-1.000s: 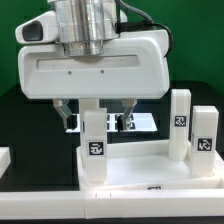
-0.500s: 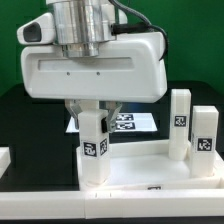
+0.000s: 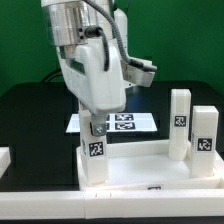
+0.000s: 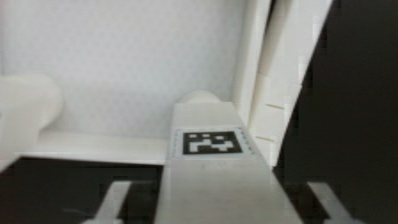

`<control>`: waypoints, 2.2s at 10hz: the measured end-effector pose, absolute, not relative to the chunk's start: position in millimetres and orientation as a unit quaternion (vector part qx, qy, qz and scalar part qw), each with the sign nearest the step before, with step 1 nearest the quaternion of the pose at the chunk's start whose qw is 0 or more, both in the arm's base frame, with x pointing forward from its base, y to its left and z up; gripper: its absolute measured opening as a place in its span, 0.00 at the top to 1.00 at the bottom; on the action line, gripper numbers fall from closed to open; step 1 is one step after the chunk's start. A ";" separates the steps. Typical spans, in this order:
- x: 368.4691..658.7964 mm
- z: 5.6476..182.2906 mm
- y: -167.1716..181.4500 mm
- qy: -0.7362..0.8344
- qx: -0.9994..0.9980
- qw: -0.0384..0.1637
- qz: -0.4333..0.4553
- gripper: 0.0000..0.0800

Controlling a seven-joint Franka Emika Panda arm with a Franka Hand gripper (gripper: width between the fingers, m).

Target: Assemble desk

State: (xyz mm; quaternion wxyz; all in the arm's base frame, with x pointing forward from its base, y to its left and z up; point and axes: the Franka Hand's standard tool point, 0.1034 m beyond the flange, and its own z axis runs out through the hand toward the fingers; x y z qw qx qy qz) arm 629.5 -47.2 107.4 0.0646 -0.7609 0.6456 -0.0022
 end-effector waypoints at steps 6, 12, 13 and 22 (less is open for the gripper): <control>624.9 107.0 -50.9 0.465 -0.883 0.064 -0.006 0.33; 628.5 110.4 -48.7 0.158 -0.986 0.049 -0.033 0.19; 628.0 109.4 -50.2 0.147 -0.987 0.048 -0.033 0.19; 627.3 107.6 -44.5 0.526 -0.848 0.059 -0.010 0.64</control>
Offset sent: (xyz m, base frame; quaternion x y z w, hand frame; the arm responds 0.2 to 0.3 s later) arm -0.0087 0.0117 0.0058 -0.0412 -0.0465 -0.3596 0.9310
